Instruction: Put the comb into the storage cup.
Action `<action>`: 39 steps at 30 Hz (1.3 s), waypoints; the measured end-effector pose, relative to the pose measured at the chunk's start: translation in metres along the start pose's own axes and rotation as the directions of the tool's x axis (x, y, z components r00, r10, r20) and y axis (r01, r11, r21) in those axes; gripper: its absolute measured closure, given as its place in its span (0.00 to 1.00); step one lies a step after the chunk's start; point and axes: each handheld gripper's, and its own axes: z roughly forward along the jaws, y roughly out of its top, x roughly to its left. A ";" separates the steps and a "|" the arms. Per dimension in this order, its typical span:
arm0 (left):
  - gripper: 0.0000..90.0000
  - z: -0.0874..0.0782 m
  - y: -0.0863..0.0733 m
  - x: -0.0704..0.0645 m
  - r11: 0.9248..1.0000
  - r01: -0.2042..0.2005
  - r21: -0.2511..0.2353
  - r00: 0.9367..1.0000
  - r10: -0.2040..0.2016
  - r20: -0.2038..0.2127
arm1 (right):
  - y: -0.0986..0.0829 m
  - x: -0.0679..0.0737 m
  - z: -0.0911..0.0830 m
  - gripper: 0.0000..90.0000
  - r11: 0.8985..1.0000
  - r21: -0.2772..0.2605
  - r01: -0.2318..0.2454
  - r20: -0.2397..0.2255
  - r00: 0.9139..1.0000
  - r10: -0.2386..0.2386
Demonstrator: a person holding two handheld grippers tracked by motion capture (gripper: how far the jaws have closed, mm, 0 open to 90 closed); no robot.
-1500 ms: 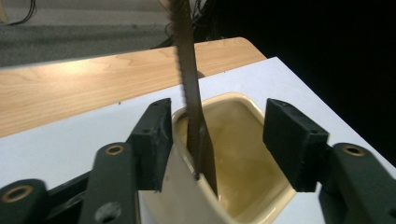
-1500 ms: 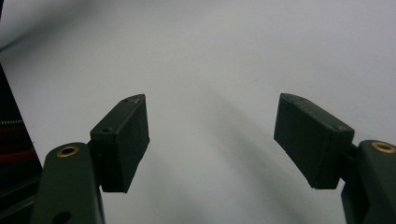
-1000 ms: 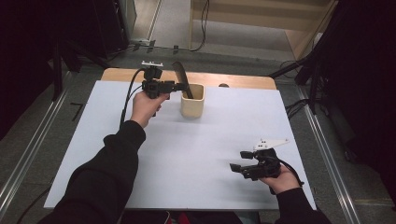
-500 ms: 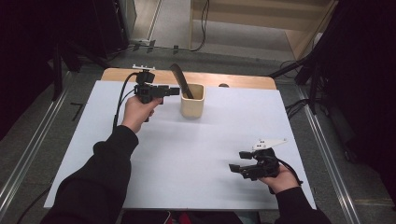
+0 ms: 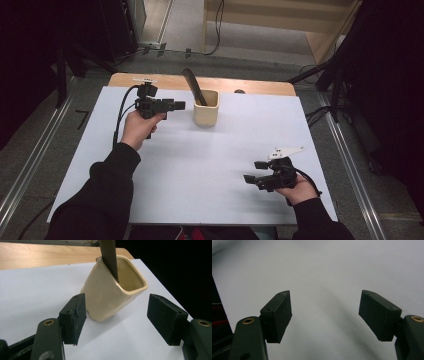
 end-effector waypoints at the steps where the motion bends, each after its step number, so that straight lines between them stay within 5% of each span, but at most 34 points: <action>1: 0.36 0.000 -0.002 0.001 1.000 0.000 0.003 1.000 0.000 -0.003 | 0.000 0.000 0.000 0.27 1.000 0.000 0.000 0.001 1.000 0.000; 8: 0.36 -0.001 -0.014 0.001 0.999 -0.003 0.049 1.000 0.002 0.009 | 0.002 0.002 0.001 0.28 1.000 0.005 0.002 0.008 1.000 -0.002; 39: 0.35 -0.019 -0.049 -0.015 0.995 -0.037 0.092 0.997 0.030 0.074 | 0.001 0.004 -0.001 0.28 1.000 0.002 -0.006 0.021 1.000 0.006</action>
